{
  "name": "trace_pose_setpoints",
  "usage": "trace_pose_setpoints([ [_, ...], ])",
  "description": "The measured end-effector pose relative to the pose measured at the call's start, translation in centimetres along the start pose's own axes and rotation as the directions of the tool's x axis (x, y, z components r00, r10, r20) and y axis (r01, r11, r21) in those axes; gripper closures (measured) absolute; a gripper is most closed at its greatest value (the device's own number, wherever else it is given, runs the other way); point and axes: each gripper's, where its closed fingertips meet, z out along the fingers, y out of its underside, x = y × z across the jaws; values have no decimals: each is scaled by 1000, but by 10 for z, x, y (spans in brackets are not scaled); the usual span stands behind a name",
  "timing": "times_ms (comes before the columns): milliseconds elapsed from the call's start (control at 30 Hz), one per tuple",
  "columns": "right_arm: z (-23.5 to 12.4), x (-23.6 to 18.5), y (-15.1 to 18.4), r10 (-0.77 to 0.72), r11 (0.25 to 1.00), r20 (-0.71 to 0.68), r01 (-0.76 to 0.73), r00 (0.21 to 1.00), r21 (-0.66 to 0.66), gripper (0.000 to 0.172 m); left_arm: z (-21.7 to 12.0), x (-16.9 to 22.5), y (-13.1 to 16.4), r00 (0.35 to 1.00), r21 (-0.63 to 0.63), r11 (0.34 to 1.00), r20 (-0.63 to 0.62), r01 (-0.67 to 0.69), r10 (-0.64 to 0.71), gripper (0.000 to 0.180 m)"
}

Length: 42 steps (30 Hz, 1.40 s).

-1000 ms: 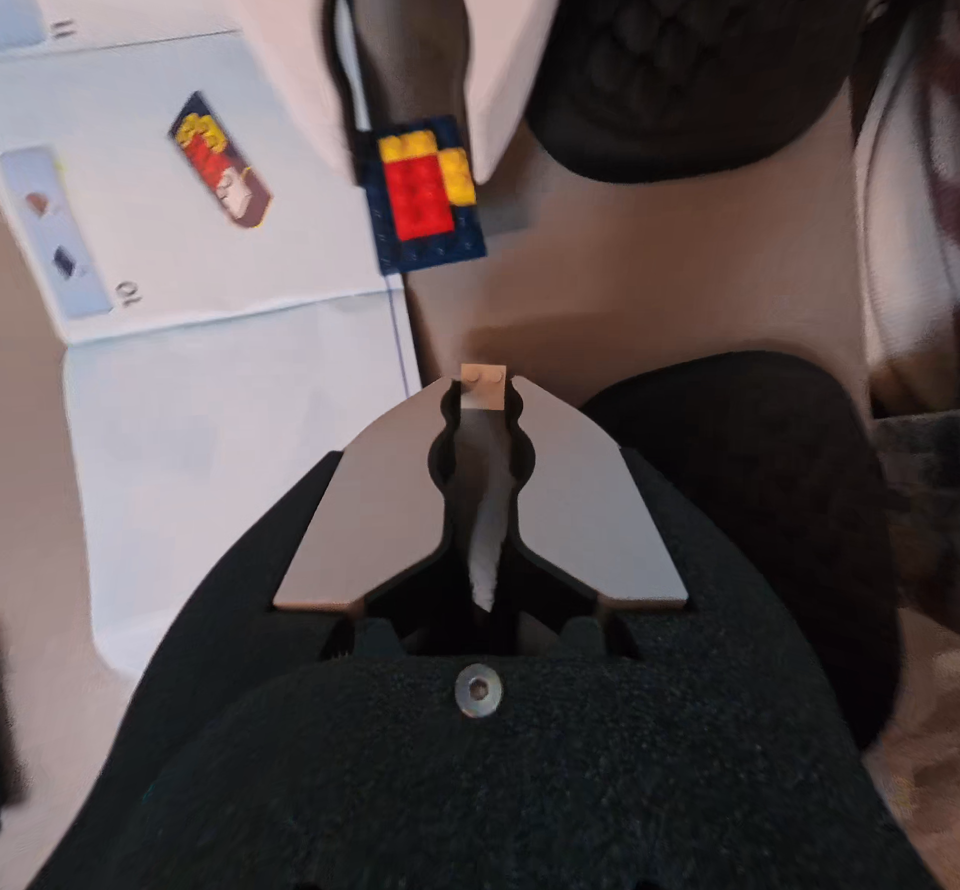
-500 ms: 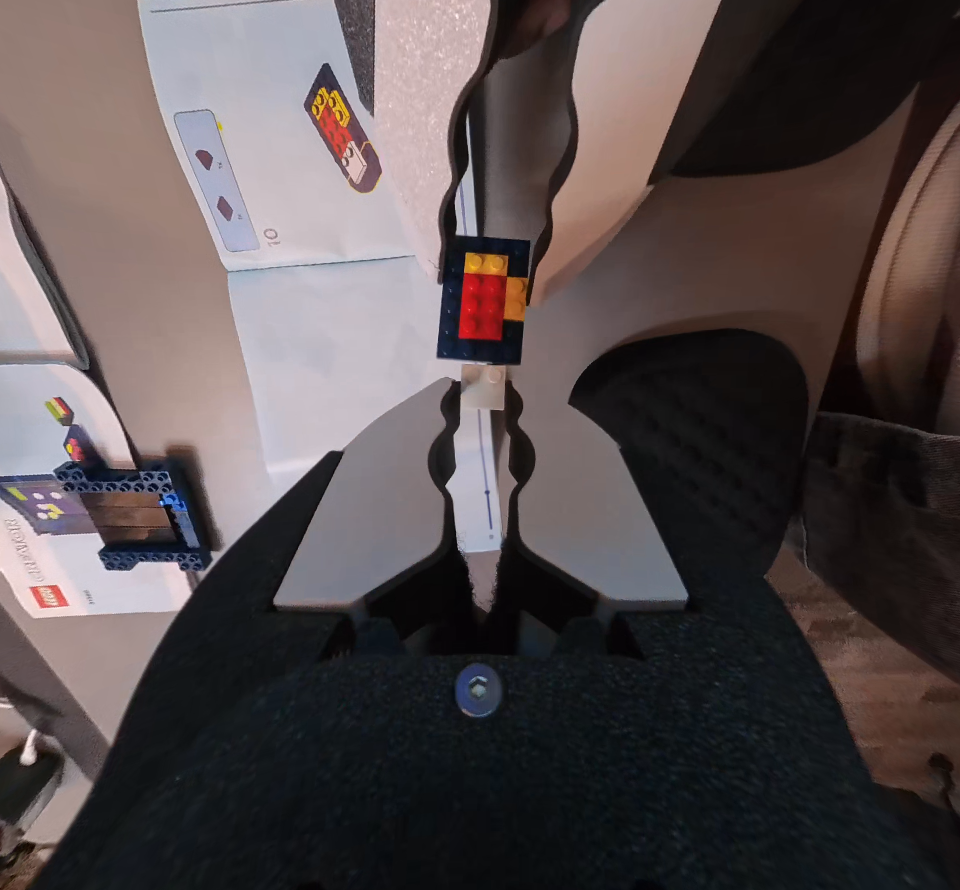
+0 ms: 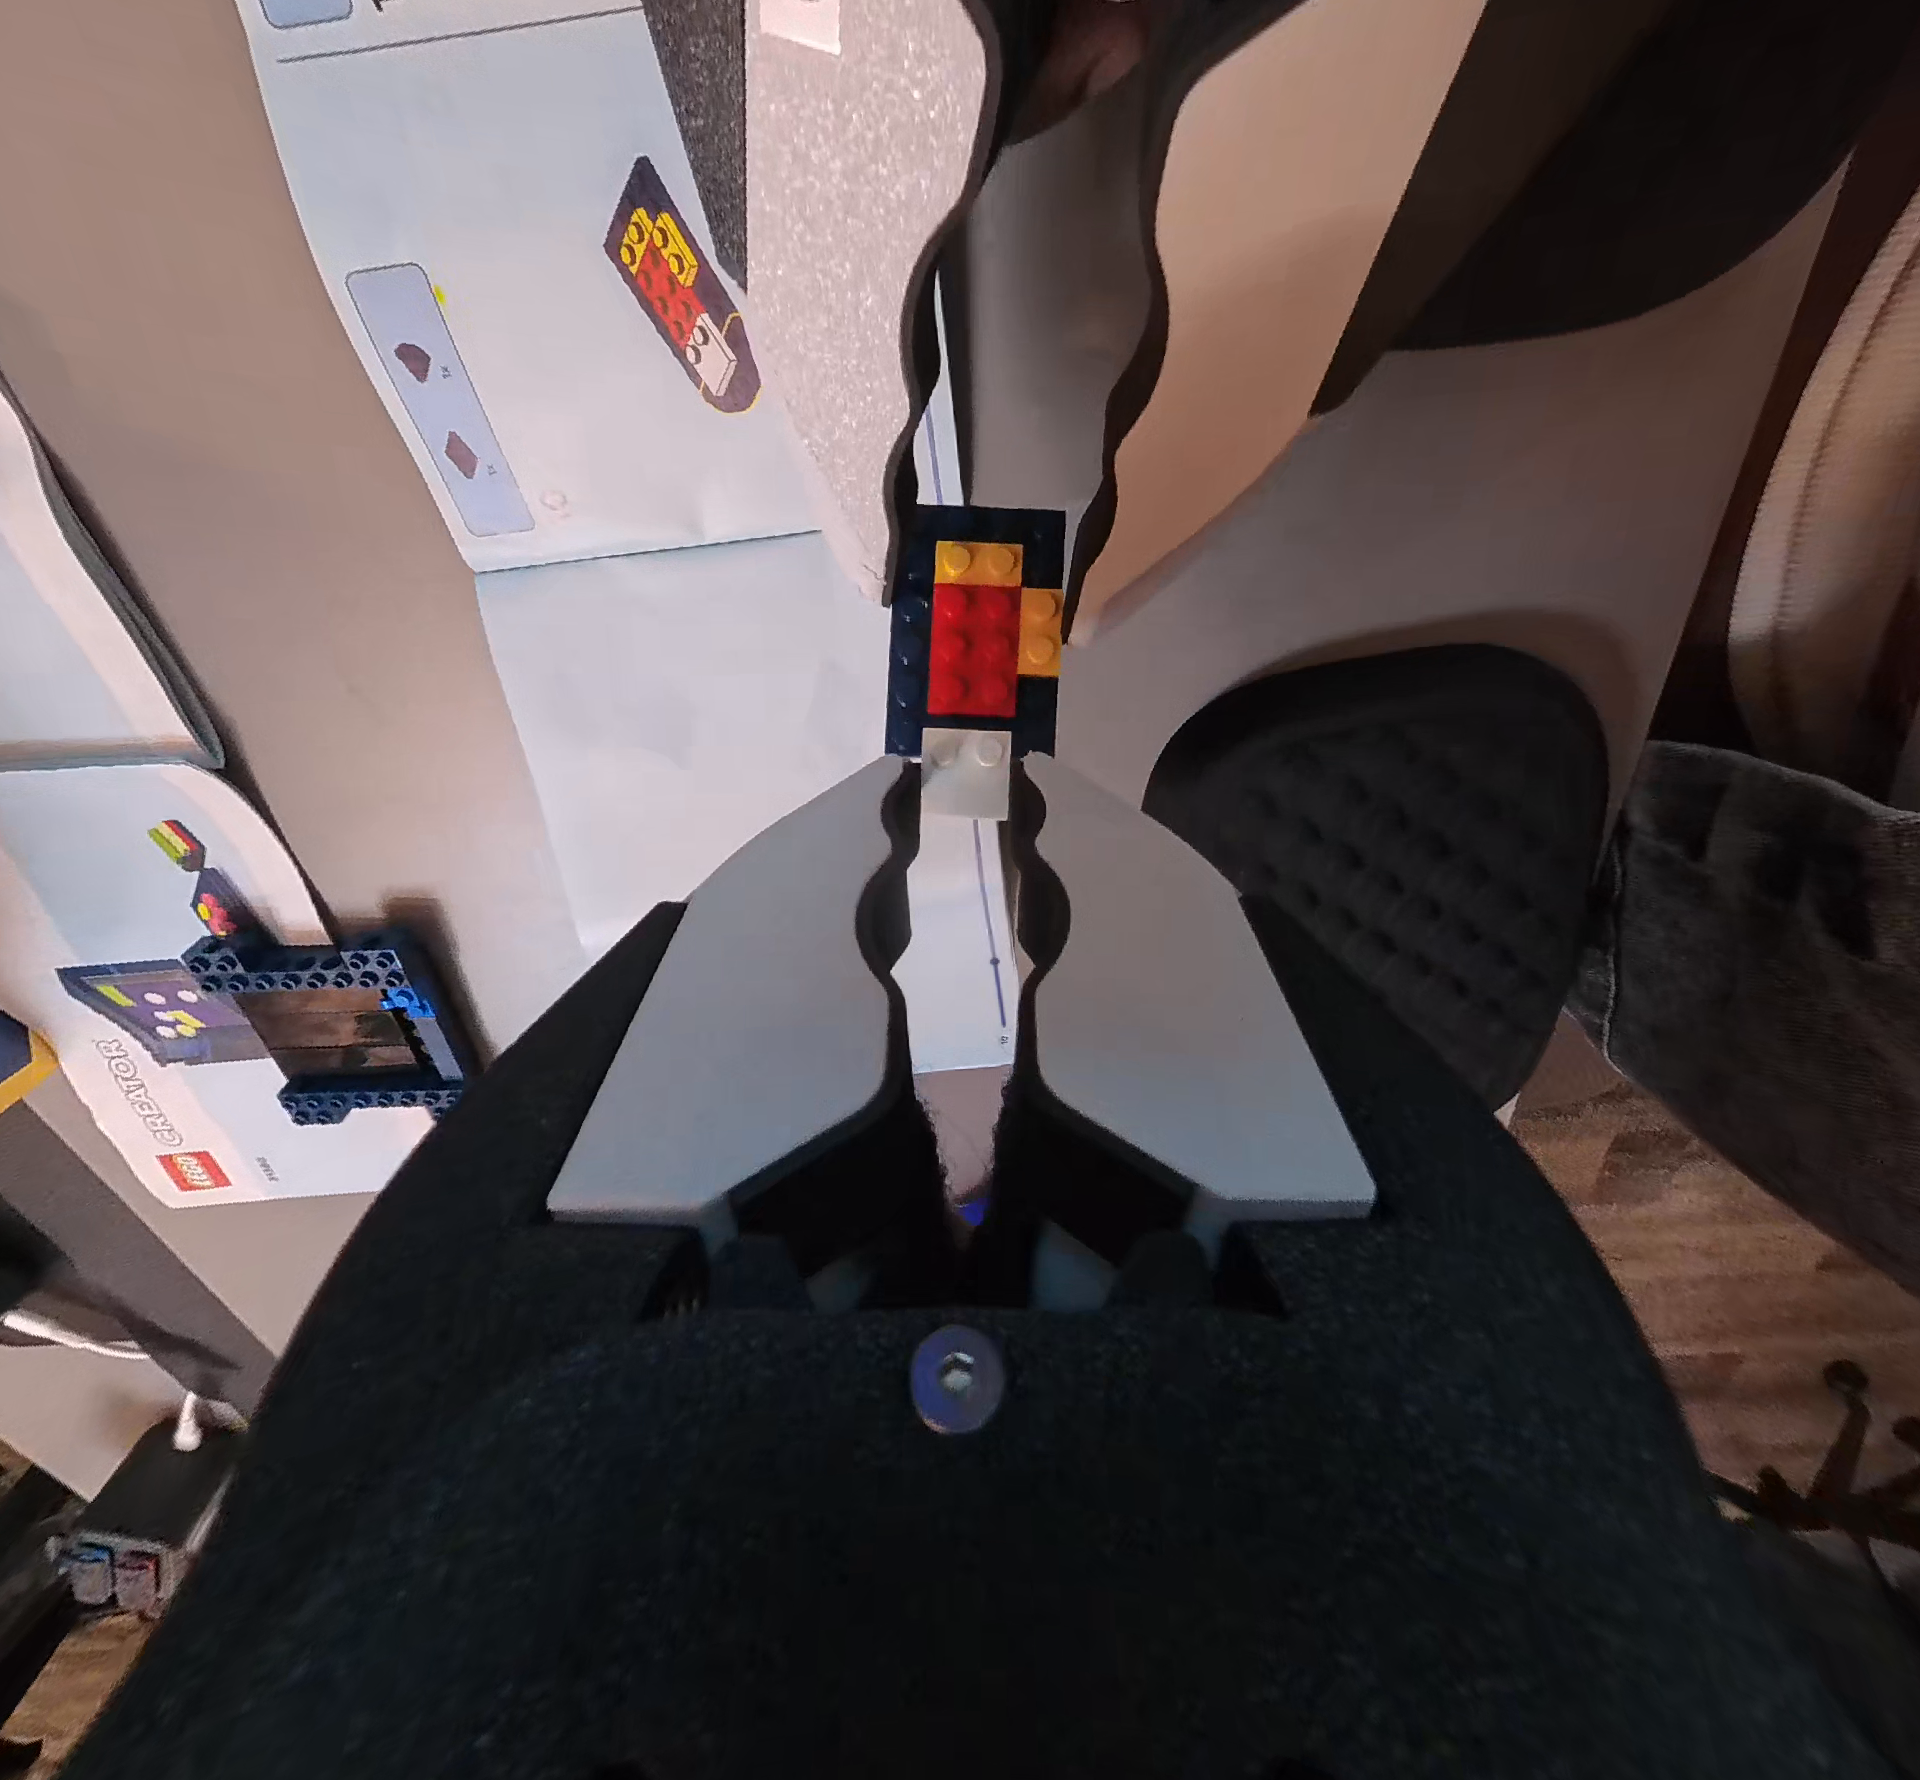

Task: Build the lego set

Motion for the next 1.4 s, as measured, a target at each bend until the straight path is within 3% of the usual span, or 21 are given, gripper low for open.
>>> trace_pose_setpoints([
  [1400,-7,4,-10,22,995,-7,-21,1000,100,140,-9,-4,-6,999,-102,994,-6,-37,37,164],
])
